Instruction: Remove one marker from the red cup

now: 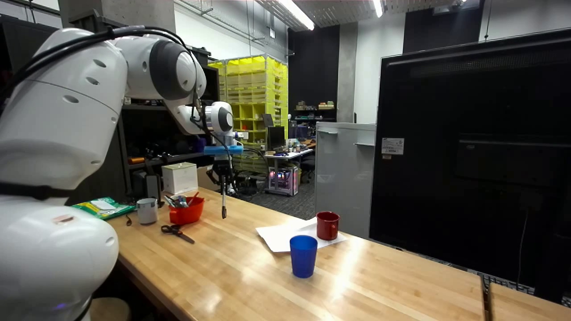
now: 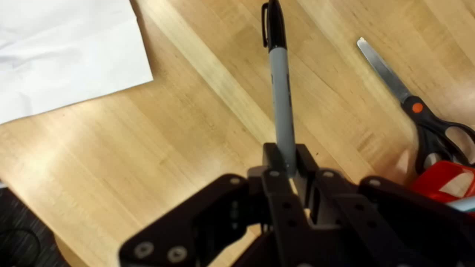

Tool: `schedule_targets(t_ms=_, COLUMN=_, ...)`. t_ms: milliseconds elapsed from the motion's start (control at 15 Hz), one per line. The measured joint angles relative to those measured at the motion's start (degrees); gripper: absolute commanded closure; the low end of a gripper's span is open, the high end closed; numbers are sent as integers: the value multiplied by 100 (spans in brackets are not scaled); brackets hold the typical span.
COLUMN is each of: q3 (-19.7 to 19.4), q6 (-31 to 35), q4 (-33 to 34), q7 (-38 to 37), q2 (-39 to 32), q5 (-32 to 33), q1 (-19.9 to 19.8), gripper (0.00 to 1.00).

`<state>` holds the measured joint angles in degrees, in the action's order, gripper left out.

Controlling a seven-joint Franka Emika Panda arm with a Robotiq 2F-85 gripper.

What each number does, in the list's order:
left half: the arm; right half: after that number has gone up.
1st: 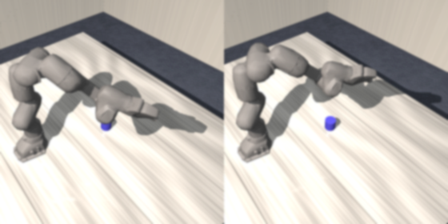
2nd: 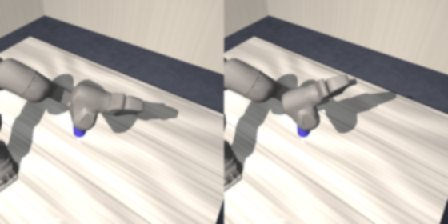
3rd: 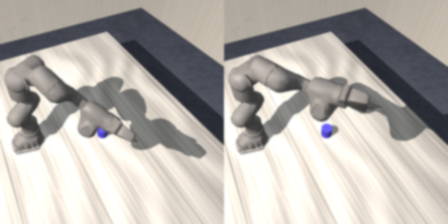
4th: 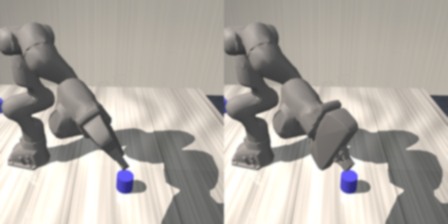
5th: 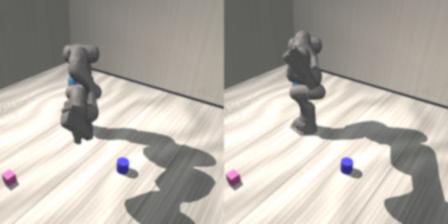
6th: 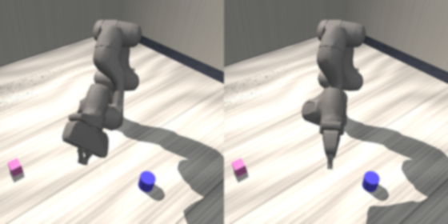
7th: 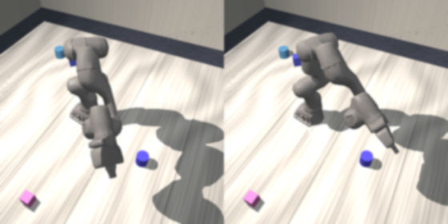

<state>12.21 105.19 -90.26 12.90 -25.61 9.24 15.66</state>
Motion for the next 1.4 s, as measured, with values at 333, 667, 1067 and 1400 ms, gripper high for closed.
schedule_targets(t_ms=333, q3=-2, q6=363, q4=-373, q7=-208, q2=-221, q5=-103, q1=-13, gripper=98)
schedule_targets(t_ms=667, q3=1, q6=1060, q4=-658, q7=-208, q2=-406, q5=-308, q1=-20, gripper=93)
schedule_targets(t_ms=1067, q3=13, q6=1619, q4=-811, q7=-201, q2=-523, q5=-510, q1=-27, gripper=41)
schedule_targets(t_ms=1400, q3=67, q6=1871, q4=-799, q7=-208, q2=-451, q5=-522, q1=-24, gripper=5)
